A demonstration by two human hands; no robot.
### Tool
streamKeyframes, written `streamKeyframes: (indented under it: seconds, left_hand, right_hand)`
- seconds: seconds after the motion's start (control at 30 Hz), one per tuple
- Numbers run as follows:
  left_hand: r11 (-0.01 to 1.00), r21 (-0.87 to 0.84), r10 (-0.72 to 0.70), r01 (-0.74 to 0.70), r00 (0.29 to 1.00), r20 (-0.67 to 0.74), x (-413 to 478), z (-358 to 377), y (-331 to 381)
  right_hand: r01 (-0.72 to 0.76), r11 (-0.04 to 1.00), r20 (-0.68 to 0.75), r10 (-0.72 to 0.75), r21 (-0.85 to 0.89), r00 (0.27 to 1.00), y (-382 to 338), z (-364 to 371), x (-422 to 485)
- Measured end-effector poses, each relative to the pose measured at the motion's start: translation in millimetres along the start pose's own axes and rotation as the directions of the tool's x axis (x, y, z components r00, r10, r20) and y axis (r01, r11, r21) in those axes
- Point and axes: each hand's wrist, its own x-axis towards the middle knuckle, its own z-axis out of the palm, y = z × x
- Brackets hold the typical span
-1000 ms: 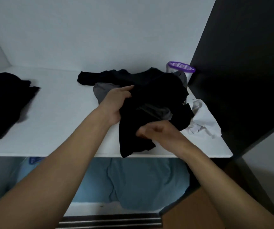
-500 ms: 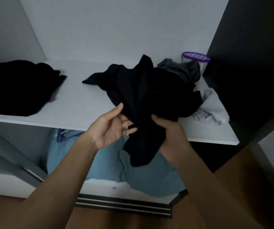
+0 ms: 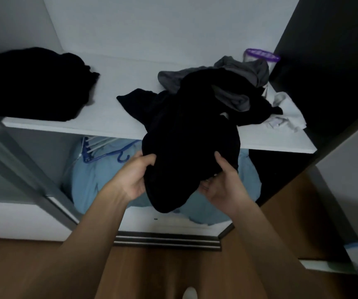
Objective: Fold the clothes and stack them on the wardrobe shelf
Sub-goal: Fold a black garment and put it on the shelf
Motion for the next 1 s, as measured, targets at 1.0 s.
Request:
streamKeyframes:
  seconds: [1.0]
  left_hand:
    - [0.947,0.039,-0.293,0.319,0.908,-0.298,-97,-79,-138]
  right_hand:
    - [0.353,0.583,-0.082,-0.59,-0.732,0.804,85,19,-110]
